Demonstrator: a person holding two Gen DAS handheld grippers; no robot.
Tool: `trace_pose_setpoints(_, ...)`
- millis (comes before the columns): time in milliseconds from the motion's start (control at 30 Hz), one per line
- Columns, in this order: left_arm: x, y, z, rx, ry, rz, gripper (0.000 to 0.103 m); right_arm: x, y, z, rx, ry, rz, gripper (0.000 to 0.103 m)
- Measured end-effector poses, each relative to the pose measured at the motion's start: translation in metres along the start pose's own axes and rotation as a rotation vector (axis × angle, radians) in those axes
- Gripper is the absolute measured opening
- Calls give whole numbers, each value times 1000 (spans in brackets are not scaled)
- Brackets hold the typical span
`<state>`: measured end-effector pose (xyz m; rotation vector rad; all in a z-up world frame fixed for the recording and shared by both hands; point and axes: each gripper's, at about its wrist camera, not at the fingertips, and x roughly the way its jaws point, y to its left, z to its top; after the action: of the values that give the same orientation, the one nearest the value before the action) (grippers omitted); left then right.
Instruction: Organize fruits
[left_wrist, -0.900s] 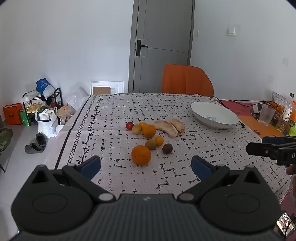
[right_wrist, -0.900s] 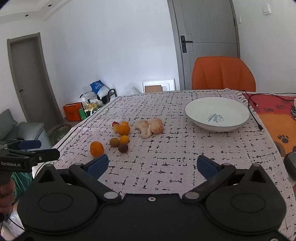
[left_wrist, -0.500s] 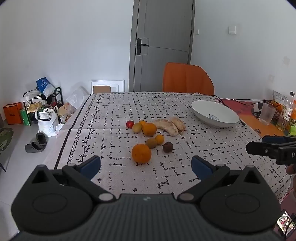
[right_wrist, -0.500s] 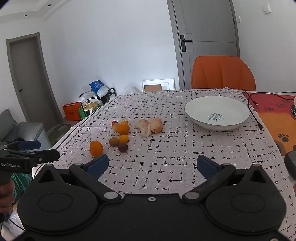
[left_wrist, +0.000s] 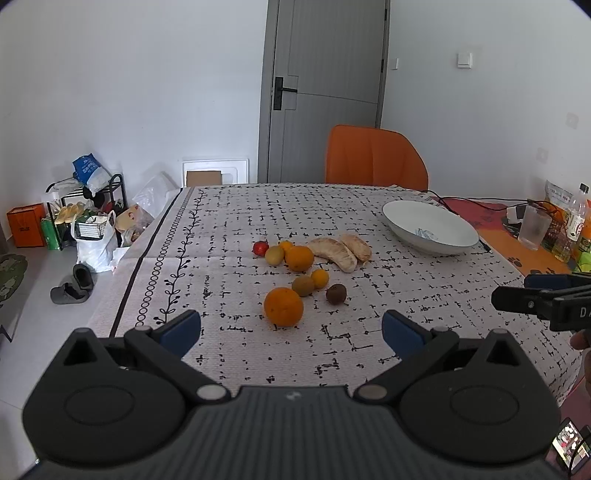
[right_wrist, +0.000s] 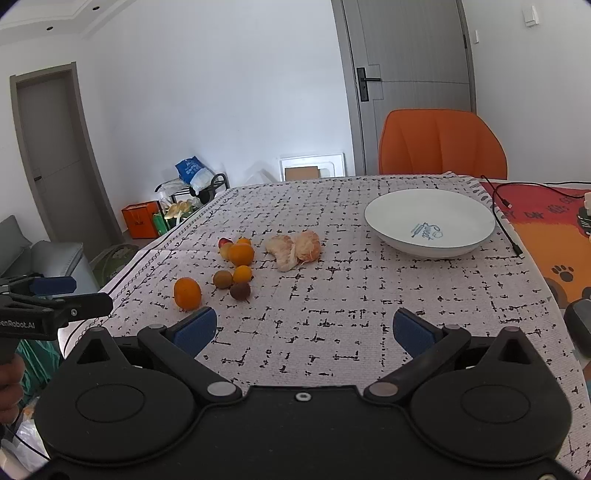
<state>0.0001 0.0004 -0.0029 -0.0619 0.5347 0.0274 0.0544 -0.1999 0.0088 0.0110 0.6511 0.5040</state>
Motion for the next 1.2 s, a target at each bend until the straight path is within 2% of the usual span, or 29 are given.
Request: trace_pose_setpoints(1200, -4, 2, 1, -8, -9, 5, 103, 0, 0, -1, -4, -3, -6, 103)
